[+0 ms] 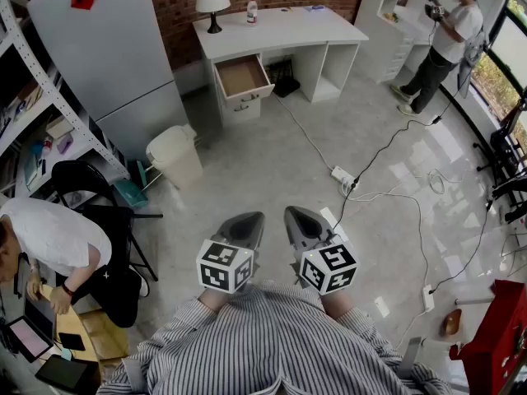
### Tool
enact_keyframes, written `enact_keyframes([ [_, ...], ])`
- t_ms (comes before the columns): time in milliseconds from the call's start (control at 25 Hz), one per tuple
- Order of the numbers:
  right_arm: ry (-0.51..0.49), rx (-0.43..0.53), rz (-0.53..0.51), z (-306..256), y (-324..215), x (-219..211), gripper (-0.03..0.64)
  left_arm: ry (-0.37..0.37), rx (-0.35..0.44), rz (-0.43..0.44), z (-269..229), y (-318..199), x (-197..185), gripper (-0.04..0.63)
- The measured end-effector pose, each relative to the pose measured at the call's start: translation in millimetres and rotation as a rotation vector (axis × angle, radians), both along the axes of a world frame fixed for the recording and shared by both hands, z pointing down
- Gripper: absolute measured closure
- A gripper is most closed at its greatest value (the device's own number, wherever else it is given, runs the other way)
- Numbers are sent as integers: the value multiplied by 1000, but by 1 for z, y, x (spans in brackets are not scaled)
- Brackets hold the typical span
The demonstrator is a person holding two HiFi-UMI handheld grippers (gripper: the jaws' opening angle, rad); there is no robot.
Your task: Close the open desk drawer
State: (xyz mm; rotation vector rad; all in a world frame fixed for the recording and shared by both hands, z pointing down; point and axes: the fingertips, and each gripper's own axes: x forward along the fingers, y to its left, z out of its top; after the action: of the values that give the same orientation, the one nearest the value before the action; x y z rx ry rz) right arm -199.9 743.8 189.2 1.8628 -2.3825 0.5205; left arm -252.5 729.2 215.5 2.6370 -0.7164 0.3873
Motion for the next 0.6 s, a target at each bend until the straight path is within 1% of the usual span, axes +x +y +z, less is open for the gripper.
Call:
enact_keyframes([
  [240, 13, -14, -17, 6, -2, 3, 601, -4, -7, 6, 3, -2, 7, 584],
  [480, 28, -22, -24, 13, -4, 2, 601, 18, -20, 11, 4, -3, 13, 584],
  [600, 19, -19, -47, 15, -2, 0, 601, 25, -28, 18, 6, 0, 19, 584],
])
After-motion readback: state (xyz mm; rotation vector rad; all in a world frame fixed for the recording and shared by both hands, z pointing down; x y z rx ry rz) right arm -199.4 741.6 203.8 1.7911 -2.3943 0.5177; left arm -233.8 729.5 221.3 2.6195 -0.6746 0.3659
